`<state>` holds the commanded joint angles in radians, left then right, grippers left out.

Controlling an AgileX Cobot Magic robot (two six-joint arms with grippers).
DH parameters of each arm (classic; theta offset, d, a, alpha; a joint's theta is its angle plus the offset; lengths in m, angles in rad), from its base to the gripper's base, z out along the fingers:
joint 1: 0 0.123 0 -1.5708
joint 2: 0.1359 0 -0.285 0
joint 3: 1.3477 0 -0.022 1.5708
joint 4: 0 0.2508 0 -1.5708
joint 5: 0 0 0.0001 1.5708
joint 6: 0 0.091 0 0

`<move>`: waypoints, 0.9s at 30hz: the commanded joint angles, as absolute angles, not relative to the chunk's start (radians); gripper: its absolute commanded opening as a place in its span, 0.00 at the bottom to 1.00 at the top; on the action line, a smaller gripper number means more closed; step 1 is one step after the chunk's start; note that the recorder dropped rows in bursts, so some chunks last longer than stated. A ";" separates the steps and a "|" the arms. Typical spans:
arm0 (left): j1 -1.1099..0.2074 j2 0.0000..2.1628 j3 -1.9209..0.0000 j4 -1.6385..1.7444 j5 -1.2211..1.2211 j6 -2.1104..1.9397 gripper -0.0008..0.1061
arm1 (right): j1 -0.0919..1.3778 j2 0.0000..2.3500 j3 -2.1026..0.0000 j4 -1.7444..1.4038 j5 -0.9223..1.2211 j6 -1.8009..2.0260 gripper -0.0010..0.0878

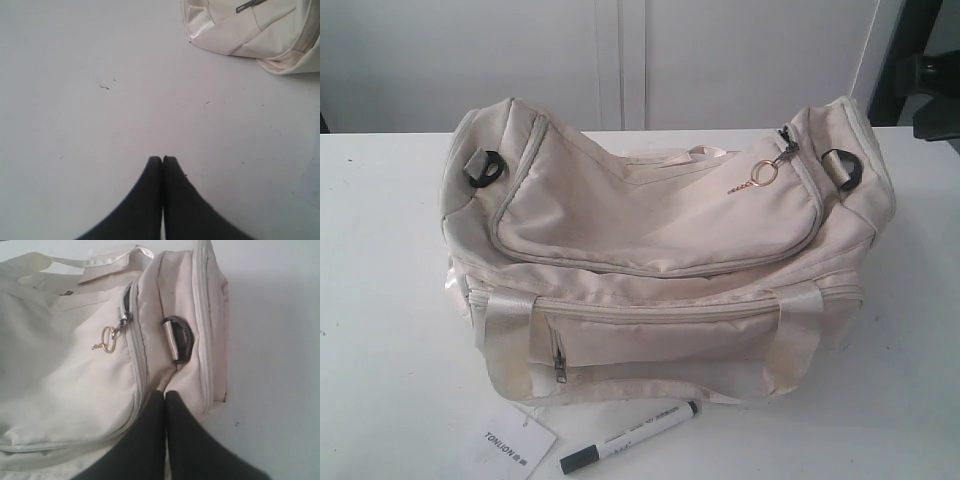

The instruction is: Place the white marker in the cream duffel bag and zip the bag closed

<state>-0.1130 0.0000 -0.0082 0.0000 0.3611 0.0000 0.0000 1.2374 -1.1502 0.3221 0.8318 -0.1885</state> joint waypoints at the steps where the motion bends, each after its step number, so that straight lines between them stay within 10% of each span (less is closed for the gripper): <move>1: -0.113 0.000 -0.008 0.000 0.361 0.000 0.01 | 0.000 1.250 -1.162 0.322 0.842 -0.188 0.01; 27: -0.113 0.000 -0.008 0.000 0.361 0.000 0.01 | 0.081 1.530 -1.433 0.262 0.967 -0.215 0.01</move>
